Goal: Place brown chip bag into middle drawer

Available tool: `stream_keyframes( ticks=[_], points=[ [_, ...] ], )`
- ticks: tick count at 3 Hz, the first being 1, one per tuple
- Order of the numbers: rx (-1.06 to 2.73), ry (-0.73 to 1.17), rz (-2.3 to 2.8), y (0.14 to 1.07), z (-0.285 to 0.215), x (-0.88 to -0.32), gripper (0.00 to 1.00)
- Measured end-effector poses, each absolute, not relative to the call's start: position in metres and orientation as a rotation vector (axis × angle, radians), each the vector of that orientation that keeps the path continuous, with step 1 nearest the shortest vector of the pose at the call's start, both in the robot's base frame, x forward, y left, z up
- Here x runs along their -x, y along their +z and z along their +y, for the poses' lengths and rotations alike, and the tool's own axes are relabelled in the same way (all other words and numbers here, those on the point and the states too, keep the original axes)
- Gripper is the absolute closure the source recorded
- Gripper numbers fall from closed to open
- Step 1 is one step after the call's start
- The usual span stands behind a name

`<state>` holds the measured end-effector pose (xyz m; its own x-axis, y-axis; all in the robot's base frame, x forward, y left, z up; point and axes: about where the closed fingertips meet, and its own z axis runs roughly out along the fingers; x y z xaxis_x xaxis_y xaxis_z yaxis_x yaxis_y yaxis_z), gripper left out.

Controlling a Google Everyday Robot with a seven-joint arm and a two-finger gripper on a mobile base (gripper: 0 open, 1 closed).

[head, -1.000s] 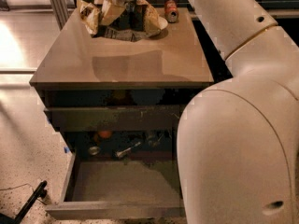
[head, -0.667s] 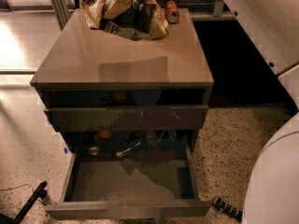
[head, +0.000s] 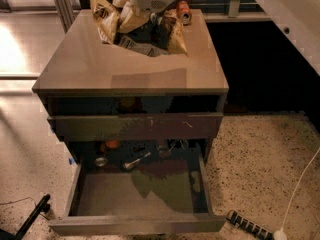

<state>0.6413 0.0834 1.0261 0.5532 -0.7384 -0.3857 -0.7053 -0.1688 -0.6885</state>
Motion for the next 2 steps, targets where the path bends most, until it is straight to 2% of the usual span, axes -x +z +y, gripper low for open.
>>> stream_keyframes(
  ticks=[2],
  points=[
    [1.882, -0.034, 1.223, 1.006, 0.065, -0.609, 1.0]
  ],
)
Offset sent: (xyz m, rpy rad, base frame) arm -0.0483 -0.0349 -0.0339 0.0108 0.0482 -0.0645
